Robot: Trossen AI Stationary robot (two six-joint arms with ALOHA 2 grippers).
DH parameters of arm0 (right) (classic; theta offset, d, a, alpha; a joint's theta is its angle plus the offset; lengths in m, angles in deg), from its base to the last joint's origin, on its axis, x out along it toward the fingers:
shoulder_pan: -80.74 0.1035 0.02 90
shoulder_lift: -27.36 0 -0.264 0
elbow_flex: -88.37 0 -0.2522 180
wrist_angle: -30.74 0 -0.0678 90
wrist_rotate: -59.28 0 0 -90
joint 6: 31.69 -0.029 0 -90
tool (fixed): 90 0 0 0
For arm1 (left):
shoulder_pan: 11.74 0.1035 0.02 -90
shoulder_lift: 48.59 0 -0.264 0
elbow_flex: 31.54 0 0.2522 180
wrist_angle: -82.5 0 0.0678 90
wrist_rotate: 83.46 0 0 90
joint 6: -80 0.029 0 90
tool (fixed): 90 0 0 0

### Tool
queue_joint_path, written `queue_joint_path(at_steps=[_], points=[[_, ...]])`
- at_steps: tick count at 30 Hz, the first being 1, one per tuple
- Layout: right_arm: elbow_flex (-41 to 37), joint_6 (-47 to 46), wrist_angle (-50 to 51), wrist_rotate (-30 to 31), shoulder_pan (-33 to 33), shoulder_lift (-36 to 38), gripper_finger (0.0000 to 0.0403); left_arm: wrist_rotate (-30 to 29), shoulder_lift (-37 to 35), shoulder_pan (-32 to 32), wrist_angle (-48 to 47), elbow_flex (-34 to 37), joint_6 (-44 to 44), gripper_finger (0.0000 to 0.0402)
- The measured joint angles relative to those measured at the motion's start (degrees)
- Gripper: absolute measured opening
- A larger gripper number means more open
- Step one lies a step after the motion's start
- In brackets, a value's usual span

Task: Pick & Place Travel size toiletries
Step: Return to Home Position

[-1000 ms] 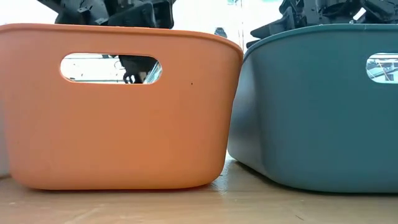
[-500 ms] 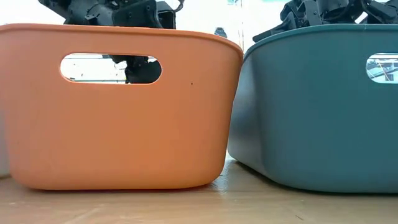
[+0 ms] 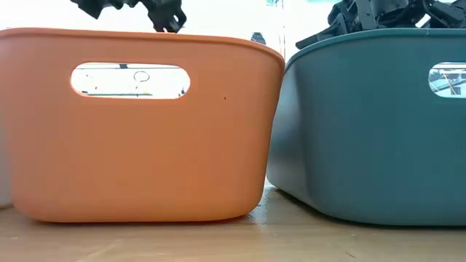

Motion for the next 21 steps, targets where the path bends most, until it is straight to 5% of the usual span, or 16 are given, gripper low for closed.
queue_joint_path(at_steps=[6, 11, 21], points=[[-0.02, 0.05, 0.65, -0.01, -1.55, 3.59, 0.0251, 0.17, -13.63, 5.41, -14.3, -0.02, 9.4, 0.0278], [0.0, 0.22, 2.87, -0.01, -3.56, 11.61, 0.0251, -6.48, -26.93, 7.19, -26.83, 0.16, 17.77, 0.0284], [0.0, 0.45, 16.64, 0.02, -5.9, 23.84, 0.0251, -24.6, -56.56, 12.17, -21.02, 20.94, 17.56, 0.0285]])
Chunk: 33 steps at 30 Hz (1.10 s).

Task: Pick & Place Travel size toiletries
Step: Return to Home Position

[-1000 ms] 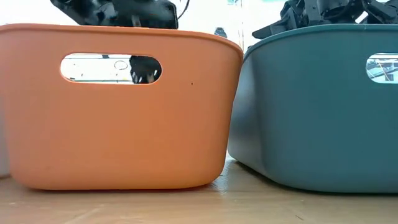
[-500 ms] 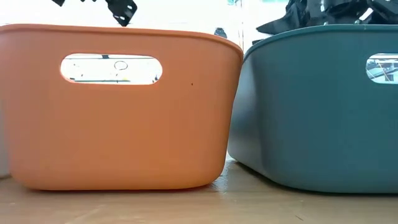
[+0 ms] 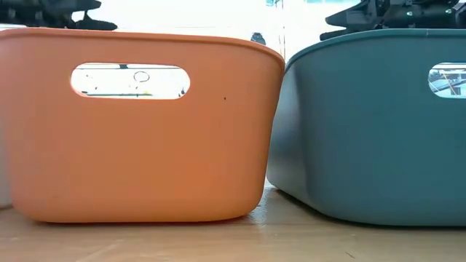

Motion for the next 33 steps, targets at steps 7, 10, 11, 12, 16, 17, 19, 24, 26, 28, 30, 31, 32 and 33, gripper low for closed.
queue_joint_path(at_steps=[7, 10, 11, 12, 16, 17, 19, 24, 26, 28, 30, 31, 32, 33], points=[[-2.77, 2.3, -0.06, 0.46, 0.02, 2.89, 0.0251, -0.7, -15.55, 2.95, 7.35, 15.68, -6.38, 0.0285], [-6.4, 1.07, -4.54, 1.93, 0.0, 4.0, 0.0251, -0.77, -15.22, 3.18, 11.73, 19.2, -6.58, 0.0285], [-7.86, 0.48, -6.21, 2.43, 0.0, 4.46, 0.0251, -0.87, -15.05, 3.19, 13.47, 19.8, -6.38, 0.0285], [-9.41, -0.16, -8.09, 2.98, 0.02, 4.94, 0.0251, -0.94, -14.7, 3.19, 15.42, 20.36, -6.22, 0.0285], [-15.65, -1.83, -16.33, 3.29, 0.02, 6.66, 0.0251, -1.18, -14.16, 3.17, 17.58, 22.81, -4.92, 0.0285], [-16.99, -1.88, -18.09, 3.33, -0.08, 7.11, 0.0251, -1.32, -14.16, 3.17, 18.29, 22.81, -4.42, 0.0285], [-19.47, -2.09, -20.36, 4.24, -0.58, 7.89, 0.0251, -2.62, -14.27, 3.12, 18.02, 23.02, -4.0, 0.0285], [-23.68, -3.44, -23.01, 7.73, -2.23, 10.46, 0.0251, -5.62, -14.23, 3.17, 17.08, 24.21, -4.04, 0.0285], [-24.64, -3.43, -22.99, 7.65, -2.61, 11.01, 0.0251, -5.6, -14.18, 3.13, 16.67, 24.34, -4.24, 0.0285], [-24.65, -3.27, -21.12, 7.55, -2.83, 11.28, 0.0252, -5.6, -14.19, 3.13, 16.73, 24.34, -4.17, 0.0285], [-24.7, -3.29, -20.17, 7.53, -2.84, 11.28, 0.0252, -5.6, -14.18, 3.13, 15.97, 24.34, -4.11, 0.0285], [-24.7, -3.27, -19.74, 7.53, -2.84, 11.3, 0.0252, -5.62, -14.18, 3.13, 15.12, 24.34, -4.13, 0.0285], [-24.7, -3.24, -19.42, 7.51, -2.86, 11.28, 0.0252, -5.62, -14.18, 3.13, 14.36, 24.34, -4.15, 0.0285], [-24.72, -3.16, -19.29, 7.42, -2.84, 11.37, 0.0252, -5.66, -14.17, 3.13, 14.0, 24.34, -4.25, 0.0285]])
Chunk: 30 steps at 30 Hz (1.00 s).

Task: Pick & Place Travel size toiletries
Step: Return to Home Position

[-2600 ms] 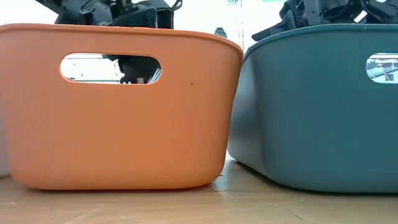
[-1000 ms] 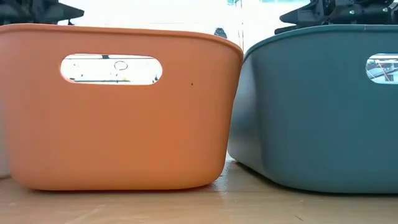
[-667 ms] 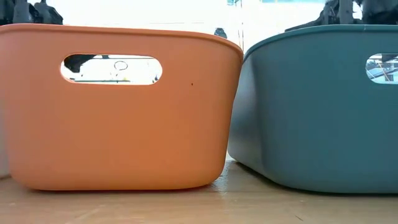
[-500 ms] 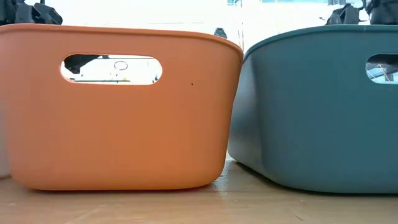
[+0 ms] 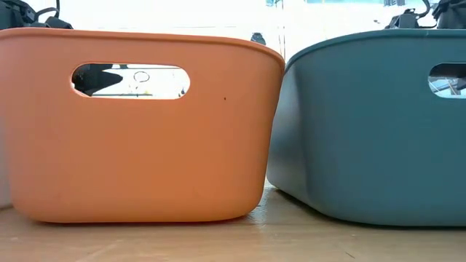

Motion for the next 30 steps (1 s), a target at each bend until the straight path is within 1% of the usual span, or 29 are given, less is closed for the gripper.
queue_joint_path(at_steps=[3, 5, 7, 11, 14, 17, 18, 21, 23, 28, 30], points=[[-0.04, 1.18, -1.19, -2.19, 0.0, 1.75, 0.0252, 0.02, -0.01, 0.0, -0.14, -0.02, -0.46, 0.0285], [-0.05, 1.52, -2.1, -3.12, 0.02, 4.85, 0.0252, 0.04, -0.01, 0.0, -0.14, -0.02, -0.53, 0.0285], [-0.09, 1.51, -0.39, -2.95, -0.02, 8.55, 0.0252, 0.04, -0.01, 0.0, -0.18, -0.02, -0.53, 0.0285], [-0.11, 1.49, 9.7, -2.82, -0.04, 16.57, 0.0252, 0.02, -0.01, 0.0, -0.25, -0.04, -0.31, 0.0285], [-0.15, 1.47, 16.58, -1.05, -0.02, 22.72, 0.0252, 0.02, -0.01, 0.0, -0.27, -0.04, -0.08, 0.0285], [-0.13, 1.64, 19.98, 1.01, -0.02, 22.9, 0.0252, -0.16, -0.01, 0.0, -0.33, -0.04, 0.18, 0.0285], [-0.13, 1.66, 20.06, 1.98, -0.02, 22.62, 0.0252, -0.48, -0.01, 0.01, -0.4, -0.04, 0.24, 0.0285], [-0.2, 1.46, 25.66, 6.35, 0.0, 22.65, 0.0252, -1.01, -0.01, 0.0, -0.49, -0.04, -0.03, 0.0285], [-0.2, 1.11, 26.95, 7.53, -0.02, 23.04, 0.0251, -1.05, -0.01, 0.01, -0.51, -0.04, -0.16, 0.0285], [-0.2, -0.34, 27.27, 3.16, 1.87, 22.91, 0.0251, -1.32, -0.01, 0.0, -0.53, -0.04, -0.07, 0.0285], [-0.2, -1.75, 28.84, 2.94, 3.71, 22.84, 0.0251, -1.45, -0.01, 0.0, -0.55, -0.04, 0.06, 0.0285]])
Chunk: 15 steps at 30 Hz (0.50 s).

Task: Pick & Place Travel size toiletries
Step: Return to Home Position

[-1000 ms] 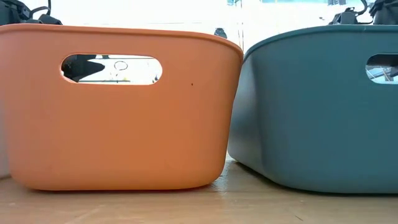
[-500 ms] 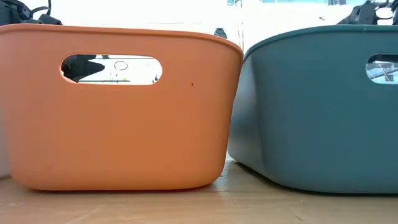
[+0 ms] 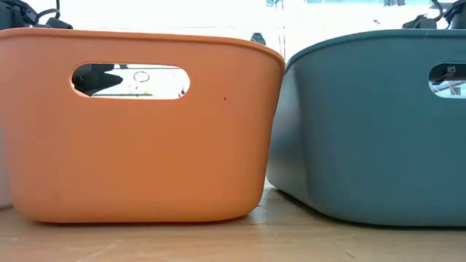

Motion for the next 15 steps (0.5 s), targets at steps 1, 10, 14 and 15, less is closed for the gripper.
queue_joint_path(at_steps=[1, 10, 14, 15], points=[[0.0, -0.47, 0.27, -0.01, 1.26, -0.04, 0.0251, -0.01, 0.0, 0.0, 0.0, 0.0, 0.0, 0.0285], [-0.04, 3.76, -1.76, 4.97, 15.52, 0.0, 0.0251, -0.01, 0.0, 0.0, -0.04, 0.0, -0.24, 0.0285], [-0.04, 5.64, -0.78, 9.71, 19.11, 0.0, 0.0251, -0.01, 0.0, 0.0, -0.04, 0.0, -0.28, 0.0285], [-0.04, 5.85, 0.19, 10.48, 19.75, 0.0, 0.0251, -0.01, 0.0, 0.0, -0.04, 0.0, -0.28, 0.0285]])
